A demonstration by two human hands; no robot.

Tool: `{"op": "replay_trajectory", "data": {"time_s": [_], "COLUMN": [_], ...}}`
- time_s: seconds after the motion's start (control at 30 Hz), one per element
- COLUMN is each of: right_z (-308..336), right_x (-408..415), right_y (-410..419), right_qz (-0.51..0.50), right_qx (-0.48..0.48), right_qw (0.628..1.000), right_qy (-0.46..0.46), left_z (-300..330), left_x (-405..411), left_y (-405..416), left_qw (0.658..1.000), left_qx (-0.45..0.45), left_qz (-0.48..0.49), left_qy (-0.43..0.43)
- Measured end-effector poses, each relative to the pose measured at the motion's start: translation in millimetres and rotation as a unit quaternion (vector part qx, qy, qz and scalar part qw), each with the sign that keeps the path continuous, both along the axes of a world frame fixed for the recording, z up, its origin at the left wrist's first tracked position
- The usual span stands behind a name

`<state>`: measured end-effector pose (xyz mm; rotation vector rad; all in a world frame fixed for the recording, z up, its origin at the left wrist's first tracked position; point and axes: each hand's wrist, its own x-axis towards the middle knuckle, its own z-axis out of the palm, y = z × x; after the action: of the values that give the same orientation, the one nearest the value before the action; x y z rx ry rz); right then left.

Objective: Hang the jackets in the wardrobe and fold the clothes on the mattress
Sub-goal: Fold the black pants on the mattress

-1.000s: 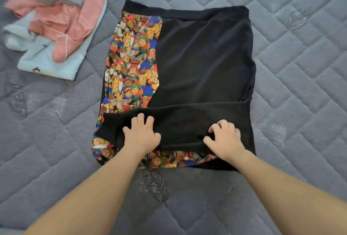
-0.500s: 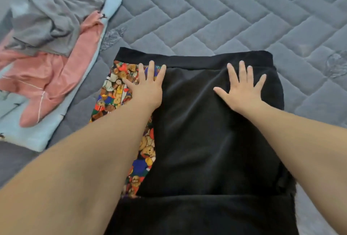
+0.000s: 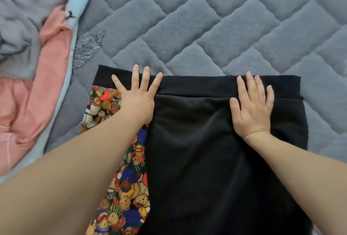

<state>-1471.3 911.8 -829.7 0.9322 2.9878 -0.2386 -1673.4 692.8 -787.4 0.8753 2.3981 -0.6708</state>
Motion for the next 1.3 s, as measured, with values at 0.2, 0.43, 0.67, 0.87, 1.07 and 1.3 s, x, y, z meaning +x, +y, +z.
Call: {"op": "replay_trajectory", "data": {"time_s": [0.2,0.43,0.67,0.87,1.07,1.3], "right_z": [-3.6,-8.0,33.6,97.5,159.9,165.8], "right_x": [0.8,-2.7,21.8,124.8,237.7,345.6], "right_y": [0.5,10.8,-13.7,-59.5,-126.9,-238.9], "right_qz": [-0.022,-0.016,0.019,0.256,0.237,0.206], "right_qx": [0.002,0.011,0.101,0.208,0.172,0.04], "right_qw": [0.999,0.994,0.99,0.942,0.937,0.921], "right_qy": [0.027,0.107,0.092,0.066,-0.191,-0.329], "left_z": [8.0,4.5,25.9,85.1,127.1,120.2], "left_x": [10.1,18.7,71.2,145.0,247.0,356.1], "left_y": [6.3,6.1,-65.7,-134.5,-214.0,-309.1], "left_qw": [0.993,0.977,0.905,0.924,0.957,0.988], "left_qx": [-0.045,0.021,0.225,0.193,0.172,0.051], "left_qz": [-0.067,-0.112,-0.178,-0.216,-0.124,-0.016], "left_qy": [0.082,0.182,0.313,0.249,0.197,0.145]}}
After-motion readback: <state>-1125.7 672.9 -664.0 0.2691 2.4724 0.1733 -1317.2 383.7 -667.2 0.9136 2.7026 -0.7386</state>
